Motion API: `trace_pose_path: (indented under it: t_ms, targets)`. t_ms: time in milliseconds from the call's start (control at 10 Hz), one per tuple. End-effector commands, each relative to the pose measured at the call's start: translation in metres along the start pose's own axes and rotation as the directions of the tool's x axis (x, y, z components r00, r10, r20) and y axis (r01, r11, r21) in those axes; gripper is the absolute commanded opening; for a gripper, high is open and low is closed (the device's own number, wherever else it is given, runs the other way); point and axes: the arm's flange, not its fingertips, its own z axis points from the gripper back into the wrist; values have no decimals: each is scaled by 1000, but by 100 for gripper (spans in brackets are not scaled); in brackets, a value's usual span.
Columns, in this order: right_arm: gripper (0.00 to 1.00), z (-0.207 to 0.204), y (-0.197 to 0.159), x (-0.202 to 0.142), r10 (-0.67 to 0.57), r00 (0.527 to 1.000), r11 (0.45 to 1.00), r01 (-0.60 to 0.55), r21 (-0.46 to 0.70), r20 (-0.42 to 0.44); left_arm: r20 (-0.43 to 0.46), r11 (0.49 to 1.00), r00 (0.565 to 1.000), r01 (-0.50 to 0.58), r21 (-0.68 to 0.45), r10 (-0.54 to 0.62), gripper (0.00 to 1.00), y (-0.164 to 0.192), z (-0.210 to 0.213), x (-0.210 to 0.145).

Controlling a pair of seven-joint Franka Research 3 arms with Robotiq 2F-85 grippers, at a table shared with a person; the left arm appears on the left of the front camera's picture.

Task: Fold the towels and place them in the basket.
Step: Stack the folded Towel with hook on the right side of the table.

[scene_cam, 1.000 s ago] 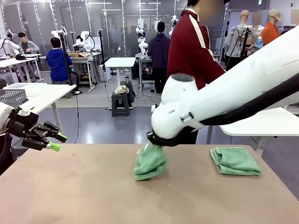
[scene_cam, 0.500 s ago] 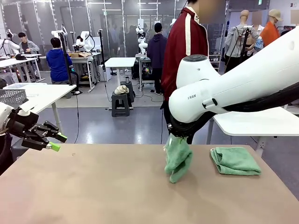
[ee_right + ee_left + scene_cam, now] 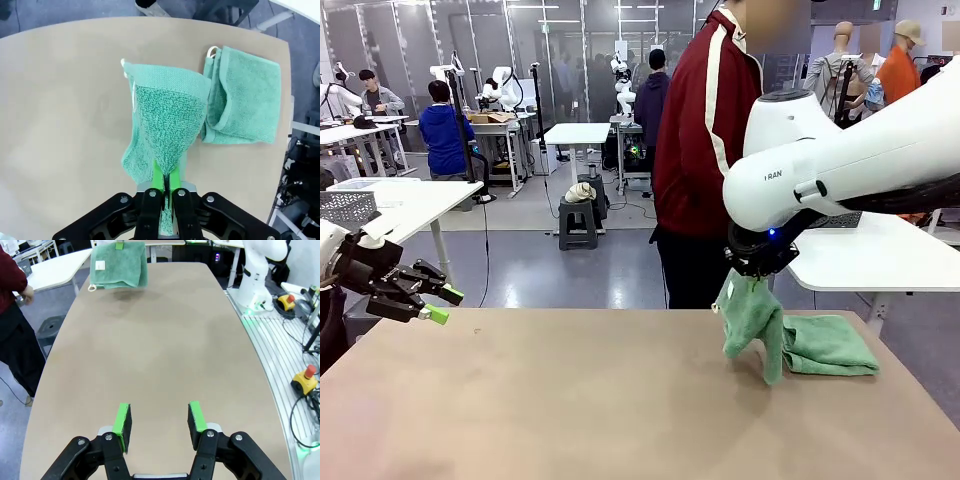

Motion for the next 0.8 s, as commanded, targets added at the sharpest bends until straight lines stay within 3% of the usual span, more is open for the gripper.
trace_pose_path:
  t_ms: [0,300,400,700]
  targets:
    - [0,-3,14,-4,8,1000,1000,-8,9,1,6,1000,1000,3,2,-3,59,-3,1,2]
    - [0,-3,14,-4,8,1000,1000,-8,9,1,6,1000,1000,3,2,-3,59,-3,1,2]
    - [5,-3,14,-6,24,1000,1000,-24,4,-8,6,1000,1000,3,2,-3,59,-3,1,2]
    - [5,-13,2,15,56,998,998,-55,39,-24,6,1000,1000,3,2,-3,59,-3,1,2]
